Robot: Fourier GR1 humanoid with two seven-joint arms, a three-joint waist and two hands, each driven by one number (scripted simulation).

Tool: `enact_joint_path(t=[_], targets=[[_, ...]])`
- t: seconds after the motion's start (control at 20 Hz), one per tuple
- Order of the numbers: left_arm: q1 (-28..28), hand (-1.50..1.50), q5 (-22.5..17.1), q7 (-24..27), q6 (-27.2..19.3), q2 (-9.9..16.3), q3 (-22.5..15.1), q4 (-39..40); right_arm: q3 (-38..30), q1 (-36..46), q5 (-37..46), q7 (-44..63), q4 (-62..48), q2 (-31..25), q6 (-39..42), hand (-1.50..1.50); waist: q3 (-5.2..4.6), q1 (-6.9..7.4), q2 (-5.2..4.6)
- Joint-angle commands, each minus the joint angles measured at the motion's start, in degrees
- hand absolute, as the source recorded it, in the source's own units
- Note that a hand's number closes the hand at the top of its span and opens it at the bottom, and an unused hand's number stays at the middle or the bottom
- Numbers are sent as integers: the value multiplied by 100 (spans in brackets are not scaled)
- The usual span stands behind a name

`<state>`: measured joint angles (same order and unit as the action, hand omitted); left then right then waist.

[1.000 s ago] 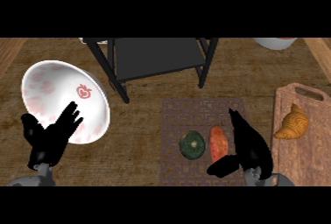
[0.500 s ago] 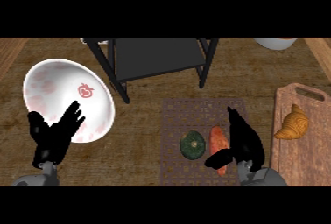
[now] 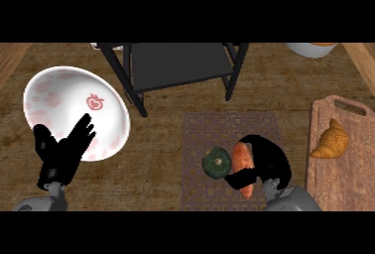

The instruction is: Pick the sweet potato from the placemat and place it in the tiered shelf

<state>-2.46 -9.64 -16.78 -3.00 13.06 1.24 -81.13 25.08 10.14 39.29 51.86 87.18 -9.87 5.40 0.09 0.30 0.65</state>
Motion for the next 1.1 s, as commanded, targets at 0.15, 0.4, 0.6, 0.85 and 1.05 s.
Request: enact_joint_path(t=[0.15, 0.4, 0.6, 0.85, 1.05], targets=[[71, 0, -45, -16, 222, 34, 111, 267, 28, 52, -17, -798, -651, 457, -312, 150, -7, -5, -72], [-257, 0, 108, -70, 76, -89, 15, 449, 933, 487, 176, -664, -552, 954, -231, 150, -7, 62, -99], [-327, 0, 45, -84, 242, -122, -98, 329, 1836, 1666, -541, -639, -698, 974, 188, 150, -5, 486, -162], [-341, 0, 30, -133, 278, -119, -71, 371, 2570, 2754, -1240, -432, -762, 983, -1025, 150, -8, 314, -100], [-112, 0, 118, -242, 92, -186, -100, 188, 2756, 3562, -1137, 351, -12, 986, -1606, 150, -11, 235, -46]])
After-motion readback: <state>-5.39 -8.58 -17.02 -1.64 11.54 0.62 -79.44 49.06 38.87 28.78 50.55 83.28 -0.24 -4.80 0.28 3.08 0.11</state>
